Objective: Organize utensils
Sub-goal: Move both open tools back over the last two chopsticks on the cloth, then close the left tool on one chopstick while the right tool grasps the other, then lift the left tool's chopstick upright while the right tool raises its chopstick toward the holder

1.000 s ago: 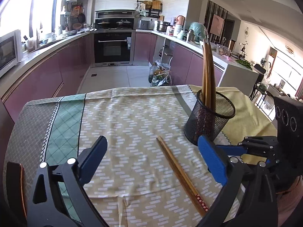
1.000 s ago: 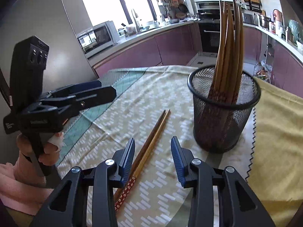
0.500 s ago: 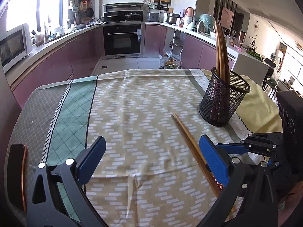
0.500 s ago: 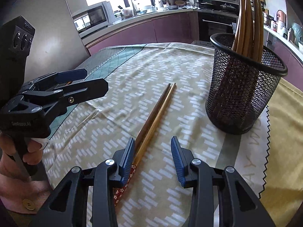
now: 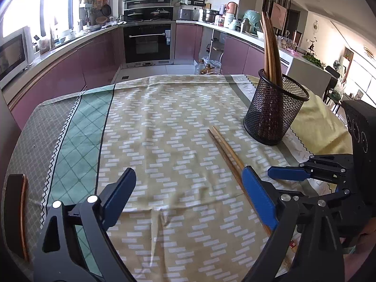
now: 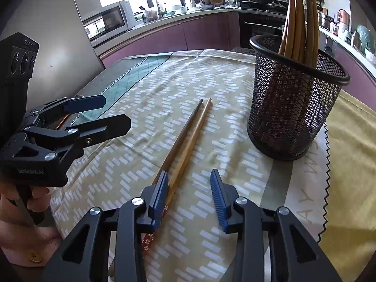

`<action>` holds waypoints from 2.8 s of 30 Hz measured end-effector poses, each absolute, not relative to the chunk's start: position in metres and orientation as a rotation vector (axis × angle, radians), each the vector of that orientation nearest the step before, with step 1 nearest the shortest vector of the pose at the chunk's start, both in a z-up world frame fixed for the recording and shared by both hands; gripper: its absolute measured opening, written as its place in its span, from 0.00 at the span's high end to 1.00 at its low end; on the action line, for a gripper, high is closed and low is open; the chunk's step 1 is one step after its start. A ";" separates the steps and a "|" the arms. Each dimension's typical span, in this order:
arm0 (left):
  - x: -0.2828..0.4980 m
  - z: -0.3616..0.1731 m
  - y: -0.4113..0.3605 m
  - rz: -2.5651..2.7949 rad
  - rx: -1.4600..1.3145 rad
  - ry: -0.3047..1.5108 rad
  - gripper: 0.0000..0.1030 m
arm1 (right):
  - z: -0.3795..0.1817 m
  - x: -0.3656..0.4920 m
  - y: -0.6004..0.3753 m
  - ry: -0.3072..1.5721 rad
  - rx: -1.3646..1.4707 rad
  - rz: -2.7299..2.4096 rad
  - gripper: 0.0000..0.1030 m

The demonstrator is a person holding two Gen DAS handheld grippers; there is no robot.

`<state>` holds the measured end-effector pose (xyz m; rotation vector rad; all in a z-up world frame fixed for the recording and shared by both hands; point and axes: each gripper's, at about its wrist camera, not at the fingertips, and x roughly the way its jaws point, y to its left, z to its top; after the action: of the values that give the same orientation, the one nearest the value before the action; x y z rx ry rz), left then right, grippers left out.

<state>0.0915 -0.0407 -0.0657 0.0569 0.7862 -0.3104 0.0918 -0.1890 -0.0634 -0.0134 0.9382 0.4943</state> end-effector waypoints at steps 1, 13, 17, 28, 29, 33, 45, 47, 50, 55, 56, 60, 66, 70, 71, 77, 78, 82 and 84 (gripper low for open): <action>0.092 -0.066 -0.041 -0.308 0.059 0.788 0.13 | -0.064 0.092 -0.189 0.939 -0.016 0.494 0.67; 0.092 -0.075 -0.057 -0.336 0.099 0.819 0.18 | -0.064 0.100 -0.198 0.969 0.035 0.497 0.73; 0.092 -0.079 -0.065 -0.361 0.126 0.836 0.19 | -0.064 0.102 -0.197 0.978 0.027 0.505 0.73; 0.091 -0.097 -0.090 -0.412 0.195 0.887 0.25 | -0.064 0.103 -0.203 0.989 0.033 0.519 0.74; 0.092 -0.099 -0.091 -0.414 0.199 0.895 0.27 | -0.064 0.104 -0.204 0.990 0.031 0.519 0.74; 0.093 -0.103 -0.092 -0.420 0.189 0.911 0.32 | -0.064 0.105 -0.204 0.994 0.033 0.524 0.74; 0.085 -0.102 -0.086 -0.420 0.171 0.920 0.46 | -0.064 0.116 -0.187 0.980 -0.031 0.502 0.74; 0.084 -0.101 -0.085 -0.425 0.166 0.922 0.49 | -0.065 0.120 -0.183 0.973 -0.048 0.492 0.74; 0.086 -0.100 -0.082 -0.433 0.142 0.941 0.52 | -0.065 0.125 -0.181 0.967 -0.050 0.486 0.76; 0.095 -0.100 -0.080 -0.416 0.119 0.958 0.52 | -0.066 0.127 -0.182 0.959 -0.044 0.473 0.82; 0.097 -0.100 -0.081 -0.411 0.119 0.957 0.53 | -0.066 0.128 -0.183 0.959 -0.038 0.469 0.84; 0.107 -0.101 -0.085 -0.390 0.124 0.957 0.59 | -0.067 0.130 -0.188 0.961 -0.007 0.467 0.89; 0.118 -0.101 -0.086 -0.375 0.099 0.966 0.79 | -0.068 0.129 -0.195 0.961 0.041 0.474 0.94; 0.119 -0.101 -0.086 -0.368 0.070 0.971 0.87 | -0.067 0.127 -0.199 0.961 0.070 0.484 0.95; 0.120 -0.102 -0.086 -0.363 0.065 0.970 0.87 | -0.067 0.126 -0.200 0.960 0.074 0.487 0.95; 0.116 -0.101 -0.083 -0.350 0.034 0.965 0.91 | -0.059 0.118 -0.205 0.933 0.091 0.506 0.95; 0.115 -0.100 -0.083 -0.350 0.034 0.964 0.92 | -0.057 0.116 -0.206 0.927 0.092 0.510 0.95; 0.109 -0.099 -0.083 -0.349 0.042 0.955 0.92 | -0.050 0.110 -0.208 0.905 0.103 0.528 0.95; 0.106 -0.097 -0.084 -0.348 0.049 0.947 0.92 | -0.047 0.107 -0.210 0.896 0.107 0.535 0.95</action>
<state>0.1061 -0.0844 -0.0974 0.0490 0.9472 -0.3476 0.1069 -0.2097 -0.0472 0.1066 0.8965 0.5354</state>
